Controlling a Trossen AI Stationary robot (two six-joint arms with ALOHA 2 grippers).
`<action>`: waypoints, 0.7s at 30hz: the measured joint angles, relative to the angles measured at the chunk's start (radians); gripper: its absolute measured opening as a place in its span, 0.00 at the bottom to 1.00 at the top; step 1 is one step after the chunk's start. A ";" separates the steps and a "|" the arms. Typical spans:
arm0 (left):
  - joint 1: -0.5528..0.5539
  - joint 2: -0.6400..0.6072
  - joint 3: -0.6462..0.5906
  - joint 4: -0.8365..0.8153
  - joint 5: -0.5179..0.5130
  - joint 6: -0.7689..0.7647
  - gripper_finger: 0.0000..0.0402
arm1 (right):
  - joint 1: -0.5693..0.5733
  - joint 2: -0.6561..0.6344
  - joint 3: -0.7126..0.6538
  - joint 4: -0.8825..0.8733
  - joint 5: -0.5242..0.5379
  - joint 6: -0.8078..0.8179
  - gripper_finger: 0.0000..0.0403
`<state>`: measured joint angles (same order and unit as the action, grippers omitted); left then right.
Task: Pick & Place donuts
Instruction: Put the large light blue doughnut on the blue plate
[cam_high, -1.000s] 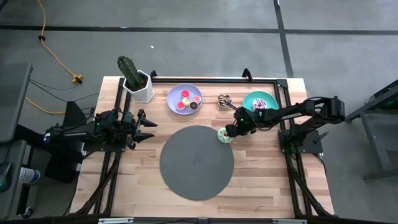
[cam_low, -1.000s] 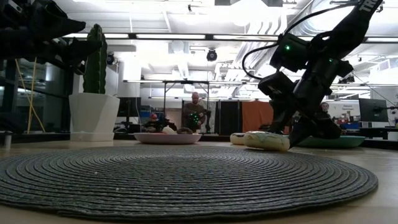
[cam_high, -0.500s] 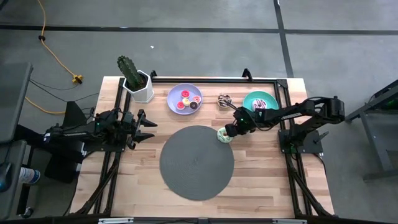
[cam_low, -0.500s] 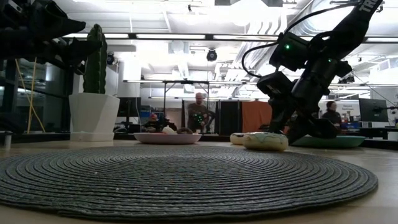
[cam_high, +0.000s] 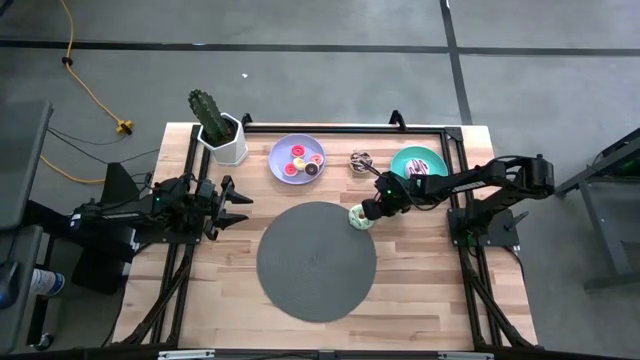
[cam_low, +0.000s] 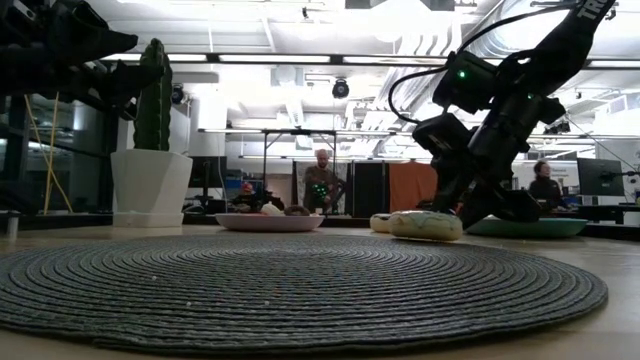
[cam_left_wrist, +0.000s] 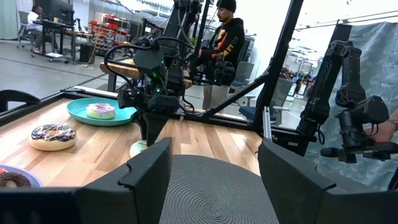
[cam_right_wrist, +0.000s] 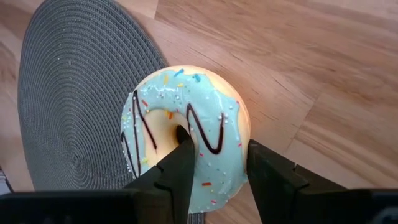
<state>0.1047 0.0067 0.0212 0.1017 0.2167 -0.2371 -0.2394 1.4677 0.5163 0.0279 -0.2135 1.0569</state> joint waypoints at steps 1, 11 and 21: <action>0.000 0.000 0.000 0.000 0.000 0.000 0.57 | 0.000 0.000 0.000 0.000 -0.002 0.000 0.33; 0.000 0.000 0.000 0.000 0.000 0.000 0.57 | -0.003 -0.003 0.001 0.100 -0.032 0.020 0.33; 0.000 0.000 0.000 0.000 0.000 0.000 0.57 | -0.037 -0.078 0.001 0.106 -0.022 0.027 0.33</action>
<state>0.1046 0.0065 0.0211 0.1016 0.2167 -0.2371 -0.2767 1.3899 0.5171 0.1338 -0.2351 1.0836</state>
